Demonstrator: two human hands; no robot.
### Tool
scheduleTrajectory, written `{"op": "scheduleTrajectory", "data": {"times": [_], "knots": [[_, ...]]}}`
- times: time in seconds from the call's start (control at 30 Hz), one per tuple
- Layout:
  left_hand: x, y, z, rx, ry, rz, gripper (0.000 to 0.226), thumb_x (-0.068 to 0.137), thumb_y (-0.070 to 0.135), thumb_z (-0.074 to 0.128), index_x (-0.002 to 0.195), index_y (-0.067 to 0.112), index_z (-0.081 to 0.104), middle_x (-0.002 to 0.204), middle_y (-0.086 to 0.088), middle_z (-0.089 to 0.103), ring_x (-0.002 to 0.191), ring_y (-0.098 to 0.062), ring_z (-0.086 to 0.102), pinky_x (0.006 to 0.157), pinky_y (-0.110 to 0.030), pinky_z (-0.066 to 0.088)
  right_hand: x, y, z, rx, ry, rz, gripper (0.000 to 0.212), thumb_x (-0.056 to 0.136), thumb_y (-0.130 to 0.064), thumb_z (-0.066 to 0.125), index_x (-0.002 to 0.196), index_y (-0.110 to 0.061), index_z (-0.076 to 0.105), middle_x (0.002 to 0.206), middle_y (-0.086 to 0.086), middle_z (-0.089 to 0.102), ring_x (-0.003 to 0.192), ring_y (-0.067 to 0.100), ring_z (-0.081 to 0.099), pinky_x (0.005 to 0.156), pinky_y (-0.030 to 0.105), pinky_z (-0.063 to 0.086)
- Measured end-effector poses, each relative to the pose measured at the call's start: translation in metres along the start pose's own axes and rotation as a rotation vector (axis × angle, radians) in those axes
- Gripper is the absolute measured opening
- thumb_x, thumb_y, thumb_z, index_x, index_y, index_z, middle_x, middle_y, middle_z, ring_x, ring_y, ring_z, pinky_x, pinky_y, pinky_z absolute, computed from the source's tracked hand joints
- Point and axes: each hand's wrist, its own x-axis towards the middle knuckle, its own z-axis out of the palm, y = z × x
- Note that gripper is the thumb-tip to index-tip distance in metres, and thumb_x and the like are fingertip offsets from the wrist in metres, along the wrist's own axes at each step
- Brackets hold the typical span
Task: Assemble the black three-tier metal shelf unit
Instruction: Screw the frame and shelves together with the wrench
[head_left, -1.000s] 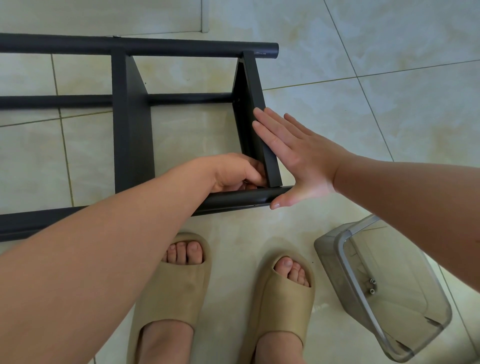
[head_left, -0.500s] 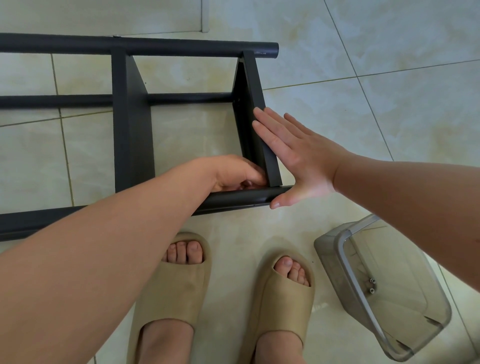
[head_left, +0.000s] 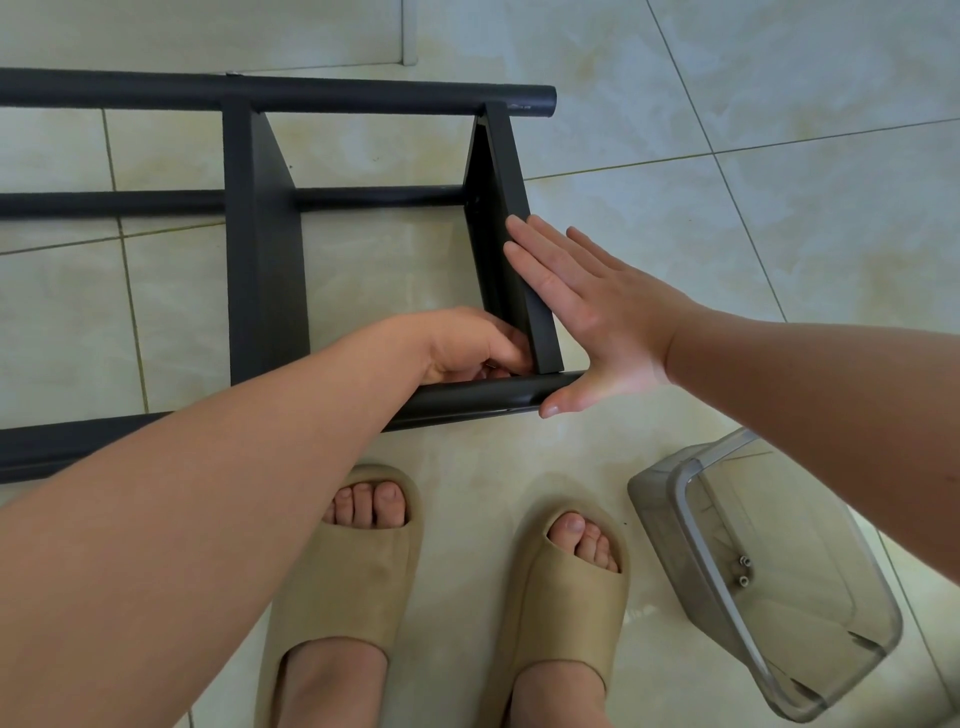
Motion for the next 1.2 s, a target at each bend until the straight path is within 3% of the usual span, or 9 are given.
{"op": "scheduleTrajectory", "data": {"times": [0.2,0.33,0.37,0.43,0.53,0.73,0.83,1.2], "knots": [[-0.0018,0.0049,0.0032,-0.041,-0.066,-0.054,0.019,0.094,0.006,0.053,0.089,0.009,0.070,0.075,-0.007,0.069,0.071,-0.022,0.065,0.081,-0.036,0.051,-0.0002,0.0001,-0.0010,-0.003,-0.006,0.002,0.141,0.062,-0.098,0.039,0.159,-0.012,-0.015,0.166,0.006,-0.025,0.153,0.020,-0.022,0.127,0.044,-0.004],[-0.0001,0.0029,0.0037,0.084,-0.023,-0.090,0.043,0.091,0.014,0.059,0.048,0.021,0.060,0.053,0.002,0.053,0.054,-0.016,0.052,0.070,-0.031,0.044,-0.0001,-0.0002,-0.0006,0.004,-0.002,0.000,0.141,0.062,-0.098,0.040,0.160,-0.012,-0.015,0.167,0.006,-0.024,0.153,0.021,-0.022,0.127,0.045,-0.004],[0.0011,0.0017,0.0033,0.102,0.007,-0.067,0.041,0.089,0.013,0.061,0.049,0.022,0.060,0.054,0.002,0.052,0.057,-0.018,0.051,0.072,-0.033,0.044,-0.0001,-0.0002,-0.0004,0.003,0.000,-0.001,0.141,0.062,-0.098,0.040,0.160,-0.011,-0.015,0.167,0.006,-0.024,0.154,0.021,-0.022,0.127,0.045,-0.004],[0.0018,0.0001,0.0020,0.099,0.047,-0.037,0.021,0.088,0.009,0.063,0.068,0.017,0.069,0.067,-0.006,0.059,0.068,-0.023,0.055,0.072,-0.033,0.047,0.0000,-0.0002,-0.0002,0.004,0.002,0.000,0.141,0.062,-0.098,0.040,0.160,-0.011,-0.014,0.167,0.006,-0.023,0.154,0.021,-0.022,0.127,0.045,-0.004],[0.0010,-0.0006,0.0015,0.054,0.047,-0.031,0.007,0.088,0.002,0.061,0.088,0.007,0.066,0.068,-0.010,0.055,0.064,-0.023,0.055,0.065,-0.029,0.049,-0.0001,-0.0001,-0.0004,0.004,0.001,0.001,0.141,0.062,-0.098,0.040,0.160,-0.012,-0.015,0.167,0.005,-0.024,0.153,0.021,-0.022,0.127,0.045,-0.004],[0.0014,-0.0009,-0.0001,0.026,0.018,-0.007,0.022,0.089,0.000,0.061,0.074,0.011,0.072,0.063,-0.008,0.060,0.060,-0.021,0.058,0.067,-0.030,0.051,0.0004,-0.0002,-0.0002,-0.001,0.000,-0.001,0.141,0.062,-0.098,0.039,0.160,-0.011,-0.014,0.167,0.006,-0.023,0.154,0.021,-0.022,0.127,0.045,-0.004],[0.0009,-0.0010,-0.0001,0.006,0.008,0.002,0.023,0.089,-0.002,0.060,0.077,0.011,0.075,0.069,-0.011,0.063,0.065,-0.023,0.059,0.074,-0.035,0.050,0.0004,-0.0002,0.0000,-0.002,0.008,-0.005,0.141,0.062,-0.098,0.039,0.160,-0.011,-0.014,0.167,0.007,-0.022,0.154,0.022,-0.020,0.127,0.044,-0.004],[0.0000,0.0015,0.0013,-0.060,-0.030,-0.006,0.021,0.092,-0.004,0.055,0.083,0.008,0.070,0.065,-0.005,0.065,0.066,-0.020,0.060,0.079,-0.036,0.049,-0.0001,0.0001,0.0005,-0.002,0.009,-0.005,0.141,0.061,-0.098,0.037,0.160,-0.011,-0.013,0.167,0.007,-0.021,0.154,0.023,-0.019,0.127,0.045,-0.003]]}}
